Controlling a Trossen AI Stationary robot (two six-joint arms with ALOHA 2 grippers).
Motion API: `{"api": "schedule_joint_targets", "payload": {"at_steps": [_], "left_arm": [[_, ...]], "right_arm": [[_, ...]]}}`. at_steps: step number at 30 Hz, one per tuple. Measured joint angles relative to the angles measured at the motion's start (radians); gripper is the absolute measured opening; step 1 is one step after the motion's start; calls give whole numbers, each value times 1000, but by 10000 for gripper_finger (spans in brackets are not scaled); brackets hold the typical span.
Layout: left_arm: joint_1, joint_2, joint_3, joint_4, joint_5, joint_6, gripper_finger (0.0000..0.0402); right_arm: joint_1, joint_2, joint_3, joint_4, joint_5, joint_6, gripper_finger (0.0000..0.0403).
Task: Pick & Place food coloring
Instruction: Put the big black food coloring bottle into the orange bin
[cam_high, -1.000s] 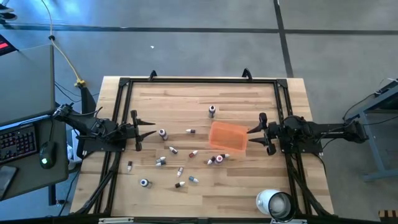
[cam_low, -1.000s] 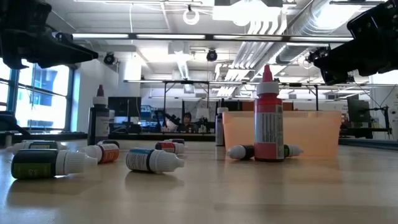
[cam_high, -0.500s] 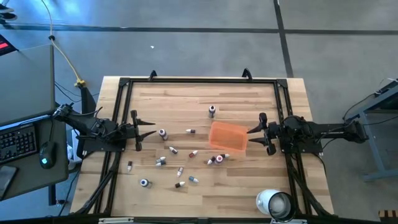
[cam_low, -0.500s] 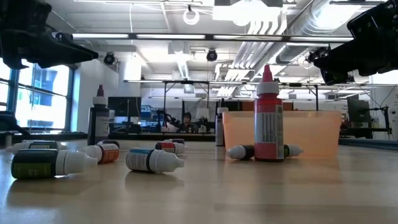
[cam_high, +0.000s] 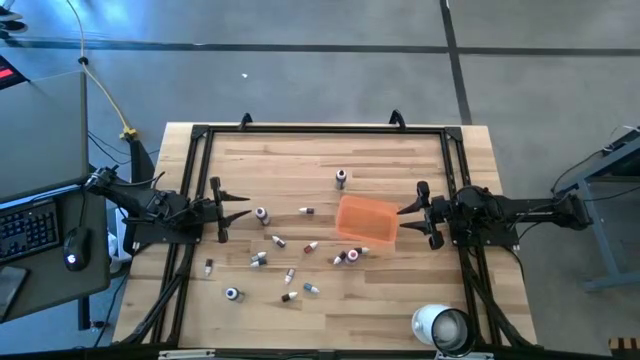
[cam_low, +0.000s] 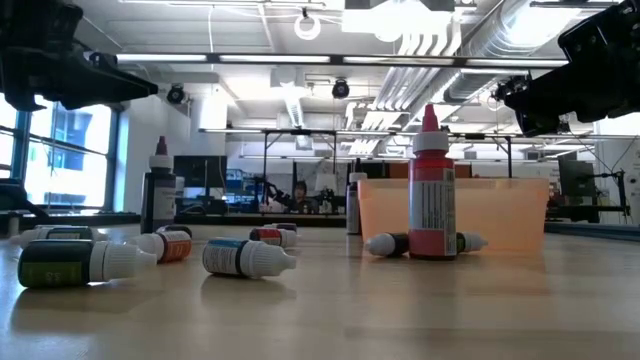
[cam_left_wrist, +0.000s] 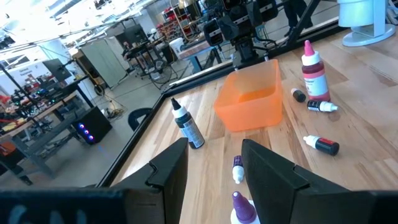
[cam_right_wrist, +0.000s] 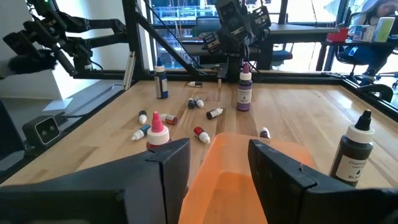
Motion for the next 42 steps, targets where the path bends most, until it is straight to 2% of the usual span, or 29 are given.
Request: {"api": "schedule_joint_targets", "payload": {"at_steps": [6,13,18,21,27,31,34,37,39,42], "left_arm": [[0,0,0,4,-30,130,149],[0,0,-1,21,-20,126,149],[0,0,-7,102,142,-150,149],[0,0,-7,162,217,-248,149],[0,0,-6,175,420,-318,149],[0,0,-4,182,485,-320,149],[0,0,-4,182,467,-316,149],[0,0,-3,196,398,-313,149],[0,0,-2,217,326,-313,149],[0,0,-1,242,169,-303,149]], "right_arm": [[0,0,0,0,0,0,156],[0,0,0,0,0,0,157],[0,0,0,0,0,0,158],[0,0,0,0,0,0,157],[0,-1,0,12,0,24,158],[0,0,0,32,0,68,157],[0,0,0,73,0,61,156],[0,0,0,139,8,96,158],[0,0,0,176,2,130,158],[0,-1,0,265,6,87,158]]}}
